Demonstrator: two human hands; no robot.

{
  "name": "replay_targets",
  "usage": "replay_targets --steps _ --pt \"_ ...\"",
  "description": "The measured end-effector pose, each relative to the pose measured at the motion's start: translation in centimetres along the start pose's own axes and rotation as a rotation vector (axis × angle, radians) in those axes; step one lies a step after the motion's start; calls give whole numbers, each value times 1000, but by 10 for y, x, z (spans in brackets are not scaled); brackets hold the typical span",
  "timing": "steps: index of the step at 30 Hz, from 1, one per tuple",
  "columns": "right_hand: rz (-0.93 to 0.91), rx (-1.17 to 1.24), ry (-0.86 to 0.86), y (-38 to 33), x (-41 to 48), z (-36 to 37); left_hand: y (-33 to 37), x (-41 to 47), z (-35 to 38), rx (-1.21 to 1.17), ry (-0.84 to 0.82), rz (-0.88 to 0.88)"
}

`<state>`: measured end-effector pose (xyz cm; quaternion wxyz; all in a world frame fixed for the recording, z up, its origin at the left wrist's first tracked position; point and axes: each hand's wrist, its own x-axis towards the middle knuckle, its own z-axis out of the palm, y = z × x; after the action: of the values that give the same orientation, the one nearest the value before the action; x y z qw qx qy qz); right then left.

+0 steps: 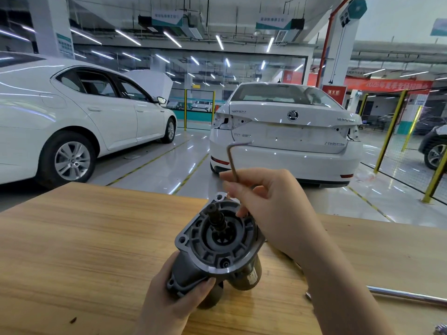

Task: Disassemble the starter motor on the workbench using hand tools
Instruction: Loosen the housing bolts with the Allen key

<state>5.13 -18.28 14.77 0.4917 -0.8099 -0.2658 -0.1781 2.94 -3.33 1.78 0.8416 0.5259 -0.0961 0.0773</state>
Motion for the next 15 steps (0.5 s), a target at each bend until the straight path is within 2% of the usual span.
replay_targets --steps 15 --pt "37 -42 70 -3 0 -1 -2 1 -1 71 25 -17"
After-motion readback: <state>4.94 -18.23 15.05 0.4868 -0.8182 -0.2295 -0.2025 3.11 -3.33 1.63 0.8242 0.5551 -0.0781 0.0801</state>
